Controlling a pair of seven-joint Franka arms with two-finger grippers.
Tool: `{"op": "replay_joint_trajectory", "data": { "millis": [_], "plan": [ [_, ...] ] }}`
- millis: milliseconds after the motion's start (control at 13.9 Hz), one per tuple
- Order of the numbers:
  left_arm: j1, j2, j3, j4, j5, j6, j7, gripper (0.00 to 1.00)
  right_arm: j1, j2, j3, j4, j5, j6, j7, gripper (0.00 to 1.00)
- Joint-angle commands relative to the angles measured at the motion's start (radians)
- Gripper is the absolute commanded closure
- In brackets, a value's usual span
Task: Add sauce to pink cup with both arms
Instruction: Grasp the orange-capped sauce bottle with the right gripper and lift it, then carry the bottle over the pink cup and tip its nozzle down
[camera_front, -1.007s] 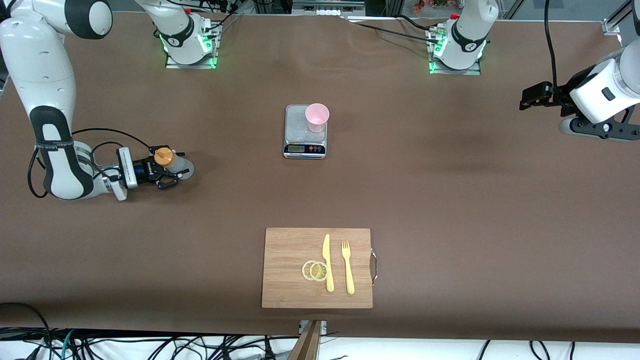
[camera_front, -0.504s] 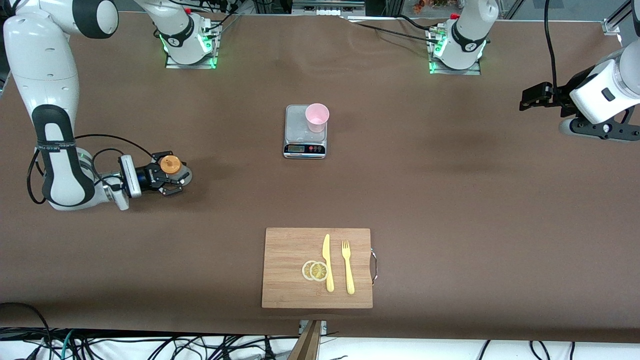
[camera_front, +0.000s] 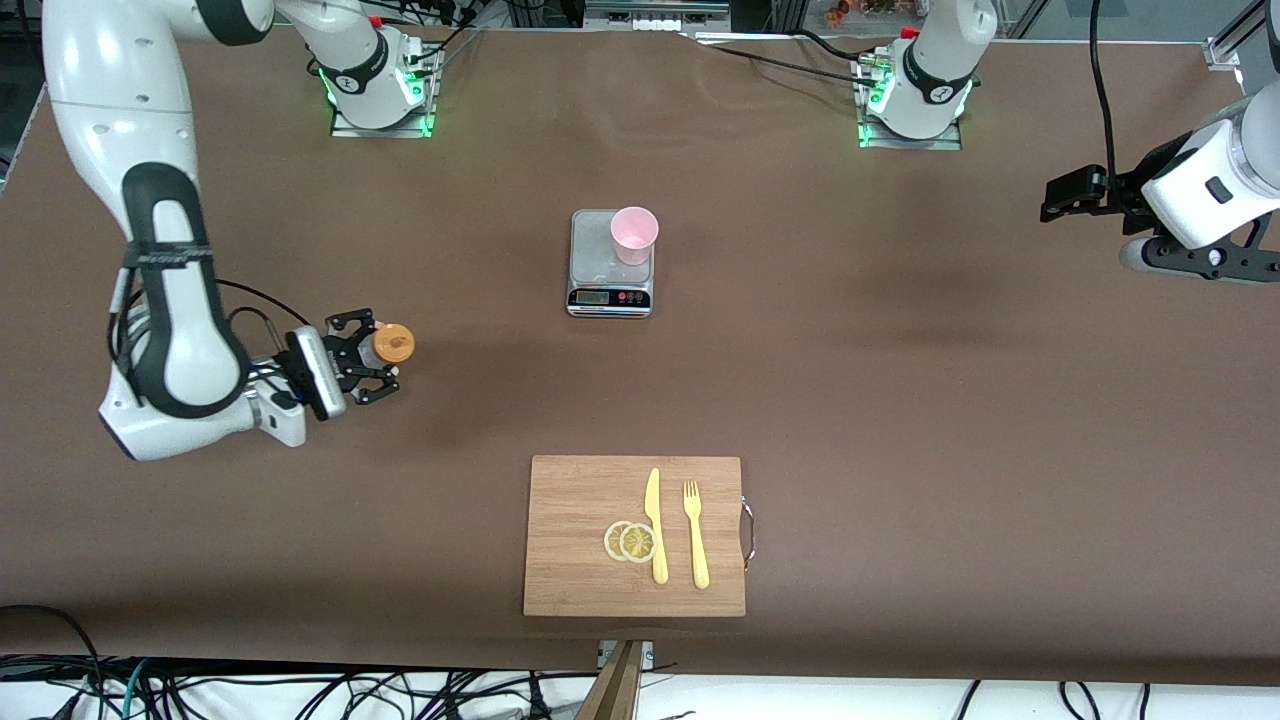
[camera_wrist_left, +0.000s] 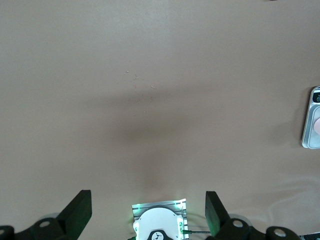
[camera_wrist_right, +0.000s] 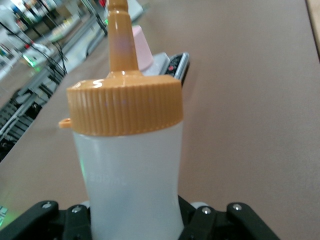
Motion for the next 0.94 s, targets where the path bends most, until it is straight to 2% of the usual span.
{"op": "replay_joint_trajectory", "data": {
  "millis": [0, 216, 432, 720, 864],
  "plan": [
    [0.004, 0.015, -0.003, 0.031, 0.024, -0.009, 0.023, 0.00, 0.028, -0.068, 0.097, -0.009, -0.167, 0.056, 0.195, 1.00],
    [0.004, 0.015, -0.003, 0.031, 0.024, -0.009, 0.023, 0.00, 0.034, -0.099, 0.240, -0.007, -0.366, 0.098, 0.410, 1.00],
    [0.004, 0.015, -0.003, 0.031, 0.023, -0.009, 0.023, 0.00, 0.055, -0.117, 0.340, -0.007, -0.534, 0.114, 0.588, 1.00],
    [0.007, 0.015, -0.003, 0.031, 0.023, -0.009, 0.025, 0.00, 0.121, -0.120, 0.426, -0.007, -0.683, 0.115, 0.798, 1.00],
    [0.007, 0.015, -0.003, 0.031, 0.023, -0.009, 0.025, 0.00, 0.170, -0.122, 0.448, -0.007, -0.741, 0.105, 0.898, 1.00]
  ]
}}
